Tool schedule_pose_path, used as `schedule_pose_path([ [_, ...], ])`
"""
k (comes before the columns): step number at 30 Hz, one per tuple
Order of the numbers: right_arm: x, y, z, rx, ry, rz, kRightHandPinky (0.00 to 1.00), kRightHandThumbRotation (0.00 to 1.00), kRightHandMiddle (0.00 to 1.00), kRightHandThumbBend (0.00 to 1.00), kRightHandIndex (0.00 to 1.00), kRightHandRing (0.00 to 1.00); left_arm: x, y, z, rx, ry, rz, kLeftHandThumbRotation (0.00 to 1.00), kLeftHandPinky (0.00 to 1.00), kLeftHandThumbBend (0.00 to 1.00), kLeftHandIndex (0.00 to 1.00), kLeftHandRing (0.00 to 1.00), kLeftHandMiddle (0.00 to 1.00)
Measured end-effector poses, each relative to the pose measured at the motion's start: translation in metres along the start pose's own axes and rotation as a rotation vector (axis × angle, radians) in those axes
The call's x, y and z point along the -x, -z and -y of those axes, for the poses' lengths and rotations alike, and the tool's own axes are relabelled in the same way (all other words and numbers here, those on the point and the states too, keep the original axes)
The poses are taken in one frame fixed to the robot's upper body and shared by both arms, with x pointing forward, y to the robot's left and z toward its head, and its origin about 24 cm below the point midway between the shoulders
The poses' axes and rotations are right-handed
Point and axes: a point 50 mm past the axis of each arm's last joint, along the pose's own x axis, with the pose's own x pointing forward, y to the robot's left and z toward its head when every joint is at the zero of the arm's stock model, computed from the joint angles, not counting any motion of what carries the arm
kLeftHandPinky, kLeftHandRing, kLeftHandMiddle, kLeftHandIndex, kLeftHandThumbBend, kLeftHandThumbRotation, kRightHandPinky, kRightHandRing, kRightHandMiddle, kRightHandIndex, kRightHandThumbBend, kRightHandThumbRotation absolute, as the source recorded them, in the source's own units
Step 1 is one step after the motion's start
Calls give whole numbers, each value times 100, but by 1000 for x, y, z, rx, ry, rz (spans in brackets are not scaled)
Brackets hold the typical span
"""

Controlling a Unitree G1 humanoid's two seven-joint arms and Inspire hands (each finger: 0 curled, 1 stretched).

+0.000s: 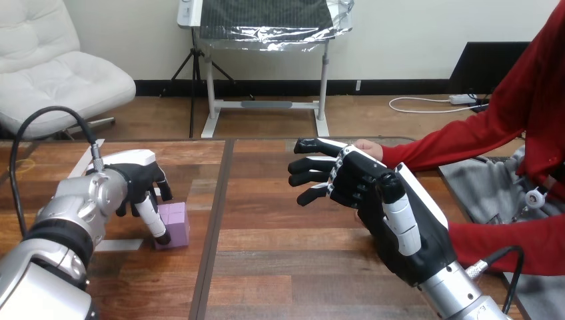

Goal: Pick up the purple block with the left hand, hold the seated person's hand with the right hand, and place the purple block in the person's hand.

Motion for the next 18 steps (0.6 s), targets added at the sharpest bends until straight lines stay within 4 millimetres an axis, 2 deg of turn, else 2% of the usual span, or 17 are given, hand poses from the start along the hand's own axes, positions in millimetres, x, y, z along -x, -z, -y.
schedule_pose_path([
  [18,2,0,4,19,-4,-18,61,100,74,80,80,72,-1,-1,2,-7,5,-9,10,58,85,75,74,80],
])
